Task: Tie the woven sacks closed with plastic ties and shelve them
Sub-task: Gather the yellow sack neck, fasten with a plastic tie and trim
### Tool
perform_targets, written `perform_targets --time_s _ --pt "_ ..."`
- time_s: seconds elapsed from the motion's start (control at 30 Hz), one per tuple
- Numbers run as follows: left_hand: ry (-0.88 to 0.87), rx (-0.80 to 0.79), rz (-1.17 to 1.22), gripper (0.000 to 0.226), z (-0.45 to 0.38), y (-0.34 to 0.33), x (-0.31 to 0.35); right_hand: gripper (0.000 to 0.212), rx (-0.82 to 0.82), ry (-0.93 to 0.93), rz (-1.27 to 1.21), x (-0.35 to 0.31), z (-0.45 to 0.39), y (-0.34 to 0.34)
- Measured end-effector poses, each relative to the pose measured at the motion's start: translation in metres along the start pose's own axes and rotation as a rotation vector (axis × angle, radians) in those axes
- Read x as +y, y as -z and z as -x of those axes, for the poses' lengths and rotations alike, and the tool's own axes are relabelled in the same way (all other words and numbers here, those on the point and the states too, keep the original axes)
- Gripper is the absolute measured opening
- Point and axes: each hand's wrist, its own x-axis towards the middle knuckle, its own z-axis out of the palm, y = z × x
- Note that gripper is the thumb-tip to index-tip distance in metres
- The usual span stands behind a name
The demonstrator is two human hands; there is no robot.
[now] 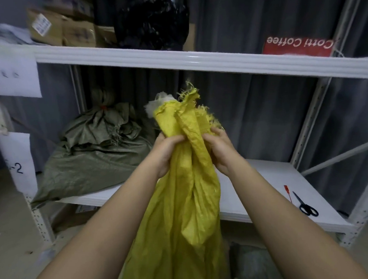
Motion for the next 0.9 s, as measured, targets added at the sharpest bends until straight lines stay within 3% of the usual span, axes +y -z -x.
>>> perform_targets --time_s 0.07,0.1,0.27,0.33,0.4,0.47,0.5,0.57,0.63,0.73,0.8,0.9 --pt "-0.058 0.005 0.002 0.081 -0.003 -0.005 0.008 0.061 -0.035 0.011 0.059 -0.008 -0.001 -0.009" --pt "-0.089 -0.024 -0.006 0.075 -0.002 -0.008 0.012 0.052 -0.035 0.046 0.087 -0.009 -0.002 -0.013" --pt "-0.171 -0.163 -0.114 0.063 0.015 -0.019 0.018 0.014 0.180 0.350 0.379 -0.009 0.009 -0.027" --pt "-0.239 -0.044 -0.208 0.029 0.015 -0.018 0.013 0.019 0.095 0.387 0.425 -0.003 0.013 -0.025" --pt "-0.240 0.144 -0.203 0.005 0.009 -0.011 0.012 0.030 -0.054 0.302 0.271 0.003 0.015 -0.017" --pt "-0.197 0.259 -0.171 0.010 0.008 -0.004 0.014 0.041 -0.077 0.247 0.135 0.009 0.014 -0.004" --pt "-0.184 0.273 -0.166 0.012 0.008 -0.003 0.016 0.047 -0.021 0.271 0.193 0.012 0.013 0.003" --pt "-0.179 0.260 -0.175 0.013 0.008 -0.002 0.019 0.061 0.090 0.326 0.501 0.012 0.008 0.013" --pt "-0.186 0.240 -0.165 0.013 0.011 -0.005 0.021 0.065 0.071 0.332 0.689 0.010 0.005 0.009" --pt "-0.200 0.202 -0.158 0.014 0.013 -0.008 0.026 0.040 0.035 0.387 0.441 0.003 -0.003 -0.005" --pt "-0.201 0.174 -0.140 0.013 0.015 -0.008 0.032 0.026 0.113 0.380 0.250 -0.005 -0.011 -0.010" --pt "-0.188 0.157 -0.082 0.011 0.014 -0.008 0.044 0.019 0.263 0.363 0.168 -0.019 -0.021 -0.014"
